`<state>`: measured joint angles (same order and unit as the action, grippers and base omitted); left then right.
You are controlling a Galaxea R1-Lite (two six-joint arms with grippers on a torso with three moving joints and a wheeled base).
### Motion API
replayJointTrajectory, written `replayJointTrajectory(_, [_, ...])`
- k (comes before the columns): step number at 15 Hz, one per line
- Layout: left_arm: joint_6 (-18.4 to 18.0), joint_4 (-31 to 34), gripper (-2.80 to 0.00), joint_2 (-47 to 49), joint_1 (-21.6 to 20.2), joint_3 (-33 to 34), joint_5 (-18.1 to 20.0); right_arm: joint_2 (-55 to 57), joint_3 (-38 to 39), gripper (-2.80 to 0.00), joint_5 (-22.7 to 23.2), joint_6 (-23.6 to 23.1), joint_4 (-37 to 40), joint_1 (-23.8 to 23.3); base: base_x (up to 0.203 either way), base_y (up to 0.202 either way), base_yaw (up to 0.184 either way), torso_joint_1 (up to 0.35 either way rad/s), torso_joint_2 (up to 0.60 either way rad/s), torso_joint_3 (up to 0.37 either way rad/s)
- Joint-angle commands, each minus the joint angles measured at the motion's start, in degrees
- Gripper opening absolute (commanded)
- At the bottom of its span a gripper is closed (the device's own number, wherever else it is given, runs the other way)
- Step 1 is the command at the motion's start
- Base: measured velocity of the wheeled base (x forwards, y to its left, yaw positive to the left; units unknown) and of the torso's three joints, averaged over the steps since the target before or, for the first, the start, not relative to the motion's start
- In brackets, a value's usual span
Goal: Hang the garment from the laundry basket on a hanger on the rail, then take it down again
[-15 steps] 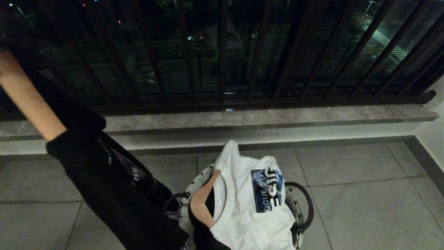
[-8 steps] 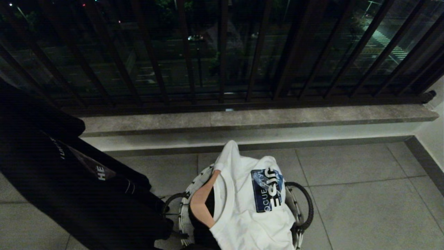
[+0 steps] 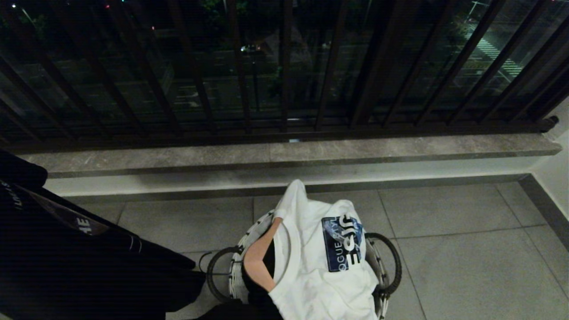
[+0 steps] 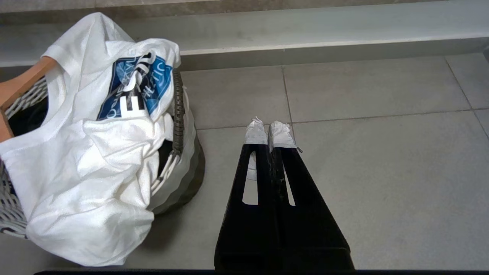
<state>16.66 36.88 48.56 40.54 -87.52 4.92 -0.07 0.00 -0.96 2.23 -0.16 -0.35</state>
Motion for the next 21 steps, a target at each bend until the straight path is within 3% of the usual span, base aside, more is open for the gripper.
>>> replayJointTrajectory(1, [0.19, 0.36, -2.80, -1.41, -0.40, 0.00, 0.01, -0.01, 0.00, -2.80, 0.00, -0.03, -0.02, 0.00, 0.000, 0.000, 0.000, 0.000, 0.00, 0.000])
replayJointTrajectory(5, [0.04, 0.47, -2.80, -3.56, -3.74, 0.94, -1.22, -0.01, 0.00, -2.80, 0.00, 0.00, -0.02, 0.00, 0.000, 0.000, 0.000, 0.000, 0.00, 0.000])
replayJointTrajectory(12, [0.08, 0.42, -2.80, -5.95, -15.58, 2.69, -1.04, -0.01, 0.00, -2.80, 0.00, 0.05, -0.02, 0.00, 0.000, 0.000, 0.000, 0.000, 0.00, 0.000])
replayJointTrajectory(21, [-0.32, -0.05, -2.80, -9.22, -24.39, 7.09, -1.23, -0.01, 0.00, -2.80, 0.00, 0.05, -0.08, 0.00, 0.000, 0.000, 0.000, 0.000, 0.00, 0.000])
